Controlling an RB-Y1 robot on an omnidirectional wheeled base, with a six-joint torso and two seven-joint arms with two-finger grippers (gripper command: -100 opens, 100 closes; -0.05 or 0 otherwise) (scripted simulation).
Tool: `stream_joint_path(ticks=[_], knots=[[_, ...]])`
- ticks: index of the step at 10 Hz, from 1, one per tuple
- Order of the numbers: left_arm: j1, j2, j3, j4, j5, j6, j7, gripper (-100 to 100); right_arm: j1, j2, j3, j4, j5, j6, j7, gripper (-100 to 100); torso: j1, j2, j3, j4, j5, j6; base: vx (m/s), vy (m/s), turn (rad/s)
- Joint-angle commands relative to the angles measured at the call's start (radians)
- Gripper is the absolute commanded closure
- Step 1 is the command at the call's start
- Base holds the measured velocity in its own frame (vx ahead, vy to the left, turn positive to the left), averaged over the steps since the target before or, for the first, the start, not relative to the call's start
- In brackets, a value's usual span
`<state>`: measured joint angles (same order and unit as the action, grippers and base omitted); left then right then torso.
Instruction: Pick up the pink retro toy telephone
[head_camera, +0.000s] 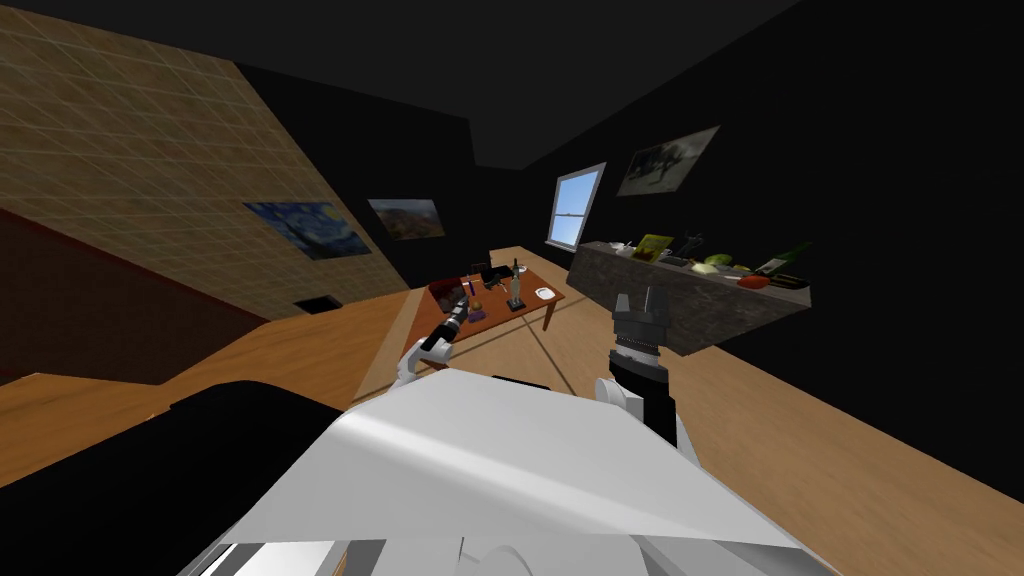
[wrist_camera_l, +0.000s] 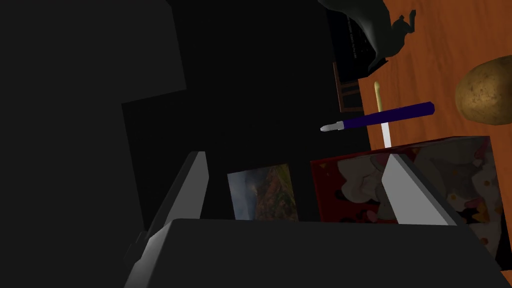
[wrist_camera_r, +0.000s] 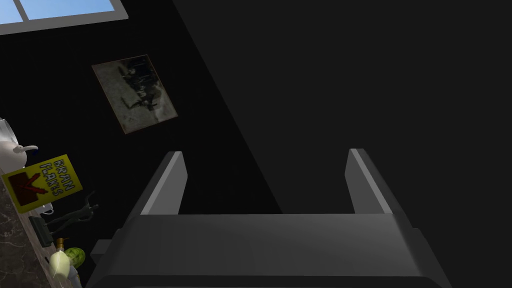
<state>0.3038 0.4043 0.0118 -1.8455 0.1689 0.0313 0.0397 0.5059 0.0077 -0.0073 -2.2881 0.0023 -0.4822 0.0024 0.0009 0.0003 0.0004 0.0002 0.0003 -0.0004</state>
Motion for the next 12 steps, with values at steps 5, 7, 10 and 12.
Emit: stream_joint_path(ticks=[5, 7, 10, 12], knots=[[-0.080, 0.039, 0.025, 0.095, 0.057, 0.167, 0.044, -100, 0.000, 0.000, 0.000, 0.000, 0.000, 0.000, 0.000, 0, 0.000, 0.001, 0.000, 0.000, 0.000, 0.000, -0.026, 0.006, -0.064], [-0.107, 0.050, 0.036, 0.129, 0.075, 0.236, 0.059, -100, 0.000, 0.000, 0.000, 0.000, 0.000, 0.000, 0.000, 0, 0.000, 0.000, 0.000, 0.000, 0.000, 0.000, -0.015, 0.004, -0.065], [-0.136, 0.060, 0.048, 0.162, 0.091, 0.331, 0.075, -100, 0.000, 0.000, 0.000, 0.000, 0.000, 0.000, 0.000, 0, 0.000, -0.001, -0.001, 0.000, 0.000, 0.000, -0.005, 0.005, -0.051], [-0.166, 0.071, 0.061, 0.195, 0.107, 0.383, 0.092, -100, 0.000, 0.000, 0.000, 0.000, 0.000, 0.000, 0.000, 0, 0.000, -0.001, -0.001, 0.000, 0.000, 0.000, 0.002, 0.001, -0.033]])
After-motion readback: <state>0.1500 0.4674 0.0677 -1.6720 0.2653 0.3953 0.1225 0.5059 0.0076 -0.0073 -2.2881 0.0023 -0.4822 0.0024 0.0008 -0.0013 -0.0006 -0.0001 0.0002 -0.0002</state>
